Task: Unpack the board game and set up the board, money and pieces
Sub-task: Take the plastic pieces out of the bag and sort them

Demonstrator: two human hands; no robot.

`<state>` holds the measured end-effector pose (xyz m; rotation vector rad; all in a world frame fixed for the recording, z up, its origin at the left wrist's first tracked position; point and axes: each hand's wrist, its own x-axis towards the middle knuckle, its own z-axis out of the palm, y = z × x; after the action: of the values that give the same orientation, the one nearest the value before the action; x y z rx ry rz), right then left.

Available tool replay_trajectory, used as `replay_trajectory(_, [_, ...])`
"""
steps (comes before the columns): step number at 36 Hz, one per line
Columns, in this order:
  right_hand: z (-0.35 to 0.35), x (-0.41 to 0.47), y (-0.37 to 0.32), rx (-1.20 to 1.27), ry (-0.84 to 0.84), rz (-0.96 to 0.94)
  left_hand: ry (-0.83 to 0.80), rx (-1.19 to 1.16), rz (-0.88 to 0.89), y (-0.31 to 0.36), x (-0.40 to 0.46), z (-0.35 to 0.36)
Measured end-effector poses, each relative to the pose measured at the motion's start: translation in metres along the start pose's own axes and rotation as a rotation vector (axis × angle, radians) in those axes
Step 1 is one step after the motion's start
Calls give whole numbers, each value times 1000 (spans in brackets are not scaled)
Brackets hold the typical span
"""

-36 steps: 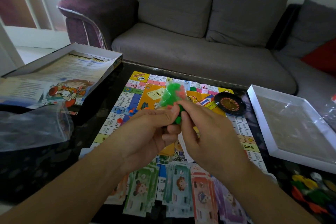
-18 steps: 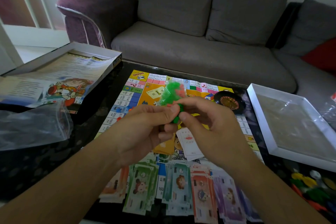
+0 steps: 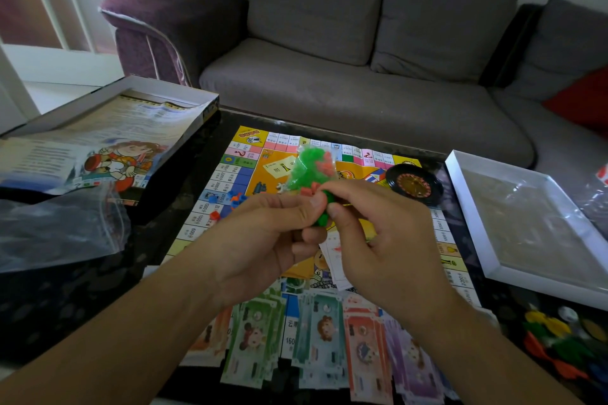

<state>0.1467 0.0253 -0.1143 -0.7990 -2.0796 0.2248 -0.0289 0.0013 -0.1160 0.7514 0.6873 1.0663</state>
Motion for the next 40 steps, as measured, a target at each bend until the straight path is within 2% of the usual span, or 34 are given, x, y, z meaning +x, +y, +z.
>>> replay_trajectory(13, [-2, 0, -1, -42, 60, -52, -2, -29, 10, -1, -2, 5])
replay_trajectory(20, [-5, 7, -5, 236, -72, 231, 16, -49, 12, 2, -1, 4])
replay_trajectory(23, [-6, 10, -7, 344, -42, 360, 40, -65, 15, 1, 0, 4])
replay_trajectory(27, [-5, 12, -7, 416, 5, 434, 88, -86, 22, -1, 3, 5])
replay_trajectory(30, [-8, 12, -6, 441, 46, 436, 138, -81, 29, -1, 4, 6])
replay_trajectory(36, [-2, 6, -13, 272, -31, 313, 197, -102, 50, -4, 5, 7])
replay_trajectory(40, [1, 5, -16, 232, 2, 291, 242, -106, 63, -5, 5, 8])
